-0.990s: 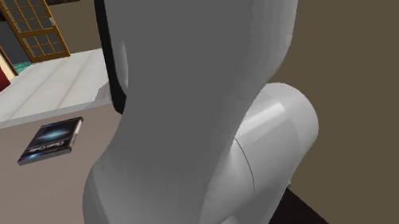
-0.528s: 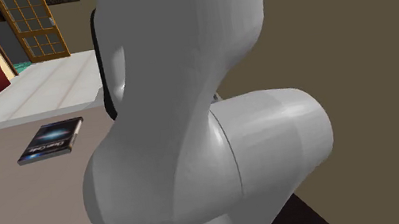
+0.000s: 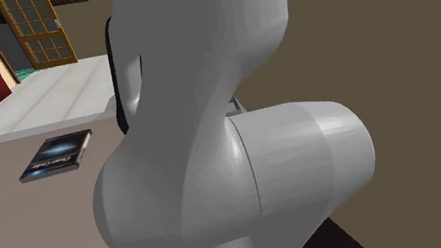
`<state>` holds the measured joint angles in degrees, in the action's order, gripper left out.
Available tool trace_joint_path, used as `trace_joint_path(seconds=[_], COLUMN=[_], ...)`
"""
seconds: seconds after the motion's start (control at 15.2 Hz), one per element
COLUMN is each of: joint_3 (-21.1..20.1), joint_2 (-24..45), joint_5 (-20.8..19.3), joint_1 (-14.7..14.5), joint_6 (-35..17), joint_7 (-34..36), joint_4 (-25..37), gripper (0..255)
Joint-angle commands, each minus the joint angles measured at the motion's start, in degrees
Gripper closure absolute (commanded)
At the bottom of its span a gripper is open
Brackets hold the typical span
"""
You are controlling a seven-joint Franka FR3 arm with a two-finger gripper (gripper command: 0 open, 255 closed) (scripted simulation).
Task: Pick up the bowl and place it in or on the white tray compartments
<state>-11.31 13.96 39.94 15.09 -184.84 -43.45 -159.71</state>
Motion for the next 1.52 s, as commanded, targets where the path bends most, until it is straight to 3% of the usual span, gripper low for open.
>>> trace_joint_path(seconds=[0.0,0.07,0.66,0.86,1.06,1.19,1.32,1.45], joint_3=[0.0,0.0,0.0,8.7,19.6,26.8,32.3,33.8], joint_2=[0.0,0.0,0.0,-4.0,-7.9,-10.5,-13.2,-15.9], joint_5=[0.0,0.0,0.0,-2.5,-10.4,-19.0,-29.2,-37.6], joint_1=[0.0,0.0,0.0,-8.4,-17.7,-23.0,-26.0,-25.3], joint_6=[0.0,0.0,0.0,3.4,6.2,7.9,9.7,11.7], joint_7=[0.0,0.0,0.0,2.8,9.5,16.2,23.8,29.9], joint_4=[0.0,0.0,0.0,-1.2,-2.7,-3.8,-4.6,-5.0], gripper=[0,255,255,255,255,255,255,255])
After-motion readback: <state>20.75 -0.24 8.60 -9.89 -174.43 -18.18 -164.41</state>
